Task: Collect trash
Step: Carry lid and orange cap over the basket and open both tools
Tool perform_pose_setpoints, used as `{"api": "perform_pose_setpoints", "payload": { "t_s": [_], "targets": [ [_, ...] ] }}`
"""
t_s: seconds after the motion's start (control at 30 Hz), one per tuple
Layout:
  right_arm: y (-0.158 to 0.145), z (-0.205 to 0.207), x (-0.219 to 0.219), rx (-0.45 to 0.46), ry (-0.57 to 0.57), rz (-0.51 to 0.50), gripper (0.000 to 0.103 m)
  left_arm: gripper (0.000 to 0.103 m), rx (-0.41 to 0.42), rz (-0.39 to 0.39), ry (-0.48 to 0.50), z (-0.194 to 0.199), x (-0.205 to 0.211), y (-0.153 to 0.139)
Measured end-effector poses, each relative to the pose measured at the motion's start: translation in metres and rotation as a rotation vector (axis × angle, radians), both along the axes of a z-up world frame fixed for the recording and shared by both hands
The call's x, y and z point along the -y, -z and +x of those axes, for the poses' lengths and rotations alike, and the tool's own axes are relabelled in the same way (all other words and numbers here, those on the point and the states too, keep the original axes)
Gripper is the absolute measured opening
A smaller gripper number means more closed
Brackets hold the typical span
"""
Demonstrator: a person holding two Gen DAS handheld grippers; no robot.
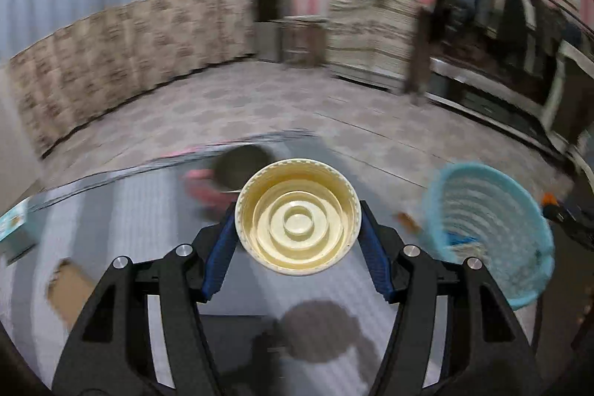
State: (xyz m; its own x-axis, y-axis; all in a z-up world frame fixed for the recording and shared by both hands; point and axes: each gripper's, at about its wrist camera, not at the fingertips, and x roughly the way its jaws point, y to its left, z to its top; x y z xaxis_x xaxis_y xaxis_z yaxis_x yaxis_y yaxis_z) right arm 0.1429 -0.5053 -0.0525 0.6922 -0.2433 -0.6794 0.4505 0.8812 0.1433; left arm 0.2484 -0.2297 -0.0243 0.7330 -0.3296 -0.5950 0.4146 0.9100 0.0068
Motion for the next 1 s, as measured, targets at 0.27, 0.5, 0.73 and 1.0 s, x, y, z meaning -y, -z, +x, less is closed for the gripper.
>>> {"api": "perform_pose_setpoints", "payload": {
  "t_s": [0.27,0.5,0.73,1.0],
  "targets": [
    [0.006,-0.005,0.012,-0.008,0.031,-0.012,0.04,0.06,-0.001,0.029,0.193,-0.027,0.12,0.022],
    [0.005,-0.011,0.025,0.014,0.065,0.018,0.04,0.075,-0.01,0.077,0.257,-0.024,0.158,0.03],
    [0.002,0.009,0.017,0.021,0.023,-0.004,0.04,0.096,0.106,0.076,0.15,-0.013,0.119,-0.003],
    [0.003,0.027,-0.003,0.101,-0.013,-0.043,0.089,0.098,0.177,0.053,0.015,-0.02,0.029,-0.043]
  ]
}}
